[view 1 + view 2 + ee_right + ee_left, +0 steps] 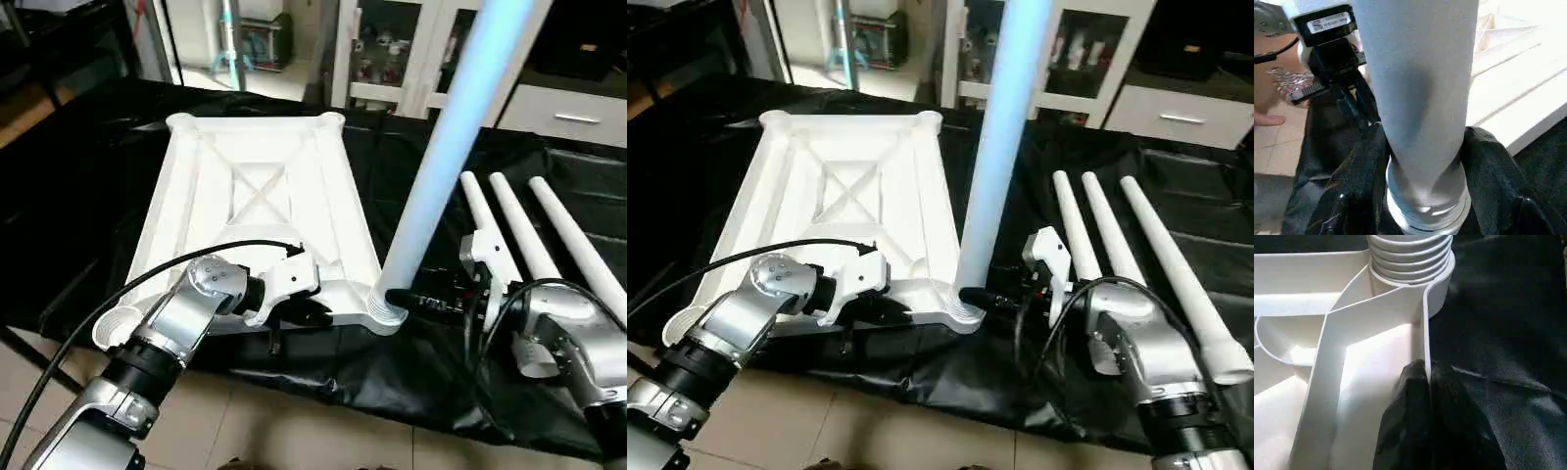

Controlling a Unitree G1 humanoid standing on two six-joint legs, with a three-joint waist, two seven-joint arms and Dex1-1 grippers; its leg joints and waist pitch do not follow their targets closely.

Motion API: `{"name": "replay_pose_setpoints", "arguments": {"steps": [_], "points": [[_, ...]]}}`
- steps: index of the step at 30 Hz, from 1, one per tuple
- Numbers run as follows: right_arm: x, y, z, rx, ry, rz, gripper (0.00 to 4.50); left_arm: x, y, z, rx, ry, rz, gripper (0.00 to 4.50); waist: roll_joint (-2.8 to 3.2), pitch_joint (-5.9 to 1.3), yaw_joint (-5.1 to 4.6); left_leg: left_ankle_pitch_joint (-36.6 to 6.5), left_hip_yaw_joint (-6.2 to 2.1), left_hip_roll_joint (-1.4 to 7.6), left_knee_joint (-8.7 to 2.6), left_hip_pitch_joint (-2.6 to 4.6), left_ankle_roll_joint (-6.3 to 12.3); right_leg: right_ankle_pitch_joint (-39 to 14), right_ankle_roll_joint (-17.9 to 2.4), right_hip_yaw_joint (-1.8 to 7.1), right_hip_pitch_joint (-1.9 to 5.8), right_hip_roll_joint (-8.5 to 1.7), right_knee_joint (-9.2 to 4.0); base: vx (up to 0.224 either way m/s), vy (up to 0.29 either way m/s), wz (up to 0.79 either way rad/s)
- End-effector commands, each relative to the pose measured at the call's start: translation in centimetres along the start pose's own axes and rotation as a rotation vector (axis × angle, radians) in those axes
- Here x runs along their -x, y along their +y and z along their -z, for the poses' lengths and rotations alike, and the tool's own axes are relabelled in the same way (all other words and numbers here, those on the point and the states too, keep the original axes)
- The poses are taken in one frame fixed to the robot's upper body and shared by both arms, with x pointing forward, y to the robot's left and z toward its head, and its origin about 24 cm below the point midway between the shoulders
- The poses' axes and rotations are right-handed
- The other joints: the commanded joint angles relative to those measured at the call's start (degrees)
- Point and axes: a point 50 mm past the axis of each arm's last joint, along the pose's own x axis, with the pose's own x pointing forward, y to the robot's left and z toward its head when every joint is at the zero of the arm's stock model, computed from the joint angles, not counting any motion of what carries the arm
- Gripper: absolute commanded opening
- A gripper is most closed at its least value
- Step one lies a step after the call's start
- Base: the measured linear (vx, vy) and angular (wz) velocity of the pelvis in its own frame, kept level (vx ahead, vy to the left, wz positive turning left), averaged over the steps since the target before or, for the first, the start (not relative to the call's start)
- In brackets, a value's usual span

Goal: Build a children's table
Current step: Rotate leg to tighten

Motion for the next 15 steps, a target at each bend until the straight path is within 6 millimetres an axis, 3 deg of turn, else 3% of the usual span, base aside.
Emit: {"name": "replay_pose_setpoints", "arguments": {"steps": [1,5,6,7,8,9,11,13,14,15], "points": [[-0.1,-0.9,1.1,-0.014,0.051,0.136,1.91,-0.7,0.0,-1.7,-0.052,-0.041,0.034,0.00,-0.53,-3.43,-0.20,-11.8,-1.32,3.04,-4.67,0.21,2.46,-22.7,-9.9,2.47,2.87,-4.25,-4.72,0.000,0.000,0.00],[-0.8,-1.5,1.9,-0.034,0.068,0.268,1.89,-1.0,0.7,-1.8,-0.012,-0.031,-0.037,0.00,-0.66,-3.34,-0.81,-13.2,-1.43,2.90,-4.79,0.28,1.45,-25.5,-8.8,2.42,2.77,-4.16,-4.98,0.000,0.000,0.00],[-2.3,-2.6,2.9,-0.062,0.095,0.529,1.89,-1.8,2.7,-2.5,0.096,-0.021,-0.263,0.00,-0.46,-3.43,-1.55,-14.3,-1.46,2.91,-4.66,0.30,0.55,-27.1,-8.6,2.37,2.50,-4.18,-4.91,0.000,0.000,0.00],[-2.3,-2.6,2.9,-0.062,0.095,0.529,1.89,-1.8,2.7,-2.5,0.096,-0.021,-0.263,0.00,-0.56,-3.27,-1.75,-14.2,-1.41,2.68,-4.65,0.61,-0.06,-27.7,-8.5,2.20,2.20,-3.97,-5.42,0.000,0.000,0.00],[-3.2,-3.0,3.3,-0.090,0.099,0.659,1.88,-2.3,3.6,-3.0,0.152,-0.018,-0.365,0.00,-0.46,-3.33,-2.10,-14.8,-1.51,2.58,-4.52,0.63,-0.76,-28.3,-8.5,2.14,2.14,-4.03,-5.38,0.000,0.000,0.00],[-4.1,-3.0,3.7,-0.134,0.096,0.752,1.88,-2.8,3.9,-3.5,0.182,-0.024,-0.403,0.00,-0.76,-3.62,-2.50,-14.1,-1.95,2.43,-4.65,0.08,-1.32,-28.4,-7.6,1.95,2.93,-4.17,-5.16,0.000,0.000,0.00],[-4.8,-2.9,3.8,-0.161,0.086,0.789,1.88,-3.1,4.1,-4.0,0.183,-0.029,-0.422,0.00,-0.81,-3.59,-2.70,-13.7,-1.98,2.39,-4.75,-0.18,-0.37,-28.0,-6.9,1.93,3.01,-4.20,-5.52,0.000,0.000,0.00],[-6.5,-2.5,3.5,-0.184,0.059,0.836,1.87,-3.4,4.8,-4.7,0.168,-0.032,-0.501,0.00,-0.10,-3.73,-2.80,-14.5,-1.90,2.25,-4.65,0.00,0.46,-27.1,-7.1,1.99,2.73,-4.14,-5.61,0.000,0.000,0.00],[-6.5,-2.5,3.5,-0.184,0.059,0.836,1.87,-3.4,4.8,-4.7,0.168,-0.032,-0.501,0.00,-0.34,-3.78,-2.86,-14.1,-1.74,2.22,-4.60,0.08,0.64,-26.2,-7.3,2.08,2.63,-4.10,-5.79,0.000,0.000,0.00],[-6.9,-2.5,3.3,-0.181,0.046,0.860,1.87,-3.4,5.0,-4.9,0.157,-0.029,-0.528,0.00,-0.45,-3.94,-2.62,-12.7,-1.58,2.29,-4.56,0.17,1.26,-21.7,-8.7,2.27,2.69,-3.95,-5.23,0.000,0.000,0.00]]}}
